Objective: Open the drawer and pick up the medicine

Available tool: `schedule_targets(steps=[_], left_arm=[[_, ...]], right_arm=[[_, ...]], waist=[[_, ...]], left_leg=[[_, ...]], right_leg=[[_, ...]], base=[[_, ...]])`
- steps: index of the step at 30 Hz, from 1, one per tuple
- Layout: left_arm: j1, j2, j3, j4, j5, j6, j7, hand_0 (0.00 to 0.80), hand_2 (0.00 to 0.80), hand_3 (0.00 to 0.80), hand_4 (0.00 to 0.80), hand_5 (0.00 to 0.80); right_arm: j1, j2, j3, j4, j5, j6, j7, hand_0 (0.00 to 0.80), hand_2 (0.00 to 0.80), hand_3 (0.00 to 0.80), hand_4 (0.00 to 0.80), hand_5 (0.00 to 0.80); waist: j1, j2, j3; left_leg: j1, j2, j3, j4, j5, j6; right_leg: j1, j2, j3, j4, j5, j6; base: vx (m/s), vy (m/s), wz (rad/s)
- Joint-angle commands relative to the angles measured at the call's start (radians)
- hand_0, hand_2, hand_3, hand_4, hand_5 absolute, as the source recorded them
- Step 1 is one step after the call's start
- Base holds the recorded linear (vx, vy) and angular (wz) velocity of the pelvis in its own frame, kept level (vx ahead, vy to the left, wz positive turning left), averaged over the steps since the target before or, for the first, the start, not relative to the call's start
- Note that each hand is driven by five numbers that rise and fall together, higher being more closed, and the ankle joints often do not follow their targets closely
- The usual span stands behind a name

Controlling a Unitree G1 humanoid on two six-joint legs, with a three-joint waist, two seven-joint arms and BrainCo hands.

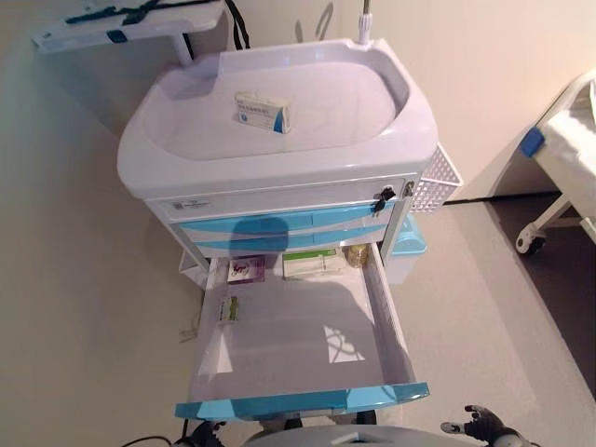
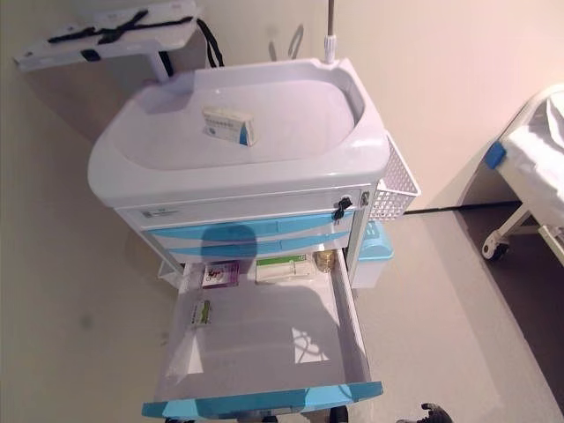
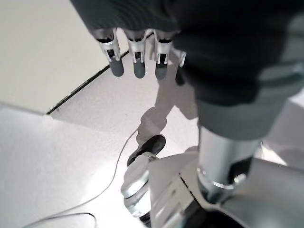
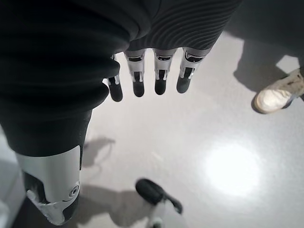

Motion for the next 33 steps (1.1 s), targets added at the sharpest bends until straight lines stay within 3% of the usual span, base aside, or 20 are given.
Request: schedule_targets(steps=[1,4,8,11,20,33], left_arm=[[-0.046,0.005,0.033,-0.084,-0.012,-0.039,-0.041,0.000,0.000,0.000,0.000,0.000],[-0.042,0.024,0.041,-0.204,-0.077,-0.040,-0.049,0.000,0.000,0.000,0.000,0.000],[-0.065,0.054,0.059,-0.309,-0.129,-0.036,-0.034,0.000,0.000,0.000,0.000,0.000],[-0.102,0.062,0.067,-0.316,-0.146,-0.032,-0.016,0.000,0.000,0.000,0.000,0.000],[-0.245,0.100,0.087,-0.394,-0.174,-0.017,0.032,0.000,0.000,0.000,0.000,0.000],[-0.386,0.147,0.121,-0.428,-0.197,0.001,0.083,0.000,0.000,0.000,0.000,0.000]], right_arm=[[-0.076,-0.024,0.051,-0.018,-0.034,-0.004,0.002,0.000,0.000,0.000,0.000,0.000],[-0.079,-0.027,0.062,-0.039,-0.029,-0.005,0.004,0.000,0.000,0.000,0.000,0.000],[-0.110,-0.047,0.070,-0.071,-0.017,-0.010,-0.005,0.000,0.000,0.000,0.000,0.000],[-0.121,-0.064,0.084,-0.064,-0.036,-0.010,-0.008,0.000,0.000,0.000,0.000,0.000],[-0.108,-0.103,0.039,-0.056,-0.016,-0.002,-0.018,0.000,0.000,0.000,0.000,0.000],[-0.109,-0.084,0.043,-0.073,-0.005,0.002,-0.006,0.000,0.000,0.000,0.000,0.000]], waist=[[-0.006,-0.022,0.042],[-0.006,-0.010,0.067],[-0.012,-0.005,0.117],[-0.009,-0.014,0.139],[-0.034,-0.027,0.158],[-0.052,-0.037,0.174]], left_leg=[[-0.068,-0.055,0.010,0.034,0.003,0.043],[-0.100,-0.057,0.021,0.061,-0.001,0.044],[-0.169,-0.056,0.063,0.126,-0.016,0.050],[-0.221,-0.053,0.088,0.175,-0.031,0.055],[-0.327,-0.071,0.093,0.253,-0.061,0.066],[-0.467,-0.090,0.081,0.409,-0.117,0.075]], right_leg=[[-0.061,-0.008,0.008,0.134,-0.061,0.033],[-0.086,-0.006,0.023,0.130,-0.049,0.032],[-0.169,0.007,0.081,0.170,-0.033,0.031],[-0.228,0.013,0.103,0.218,-0.040,0.029],[-0.339,0.003,0.113,0.318,-0.072,0.020],[-0.458,-0.017,0.097,0.466,-0.132,0.001]], base=[[-0.117,-0.007,0.00],[-0.099,0.000,-0.07],[-0.147,0.025,-0.33],[-0.093,-0.004,-0.44],[-0.021,0.003,-0.09],[-0.007,0.015,0.08]])
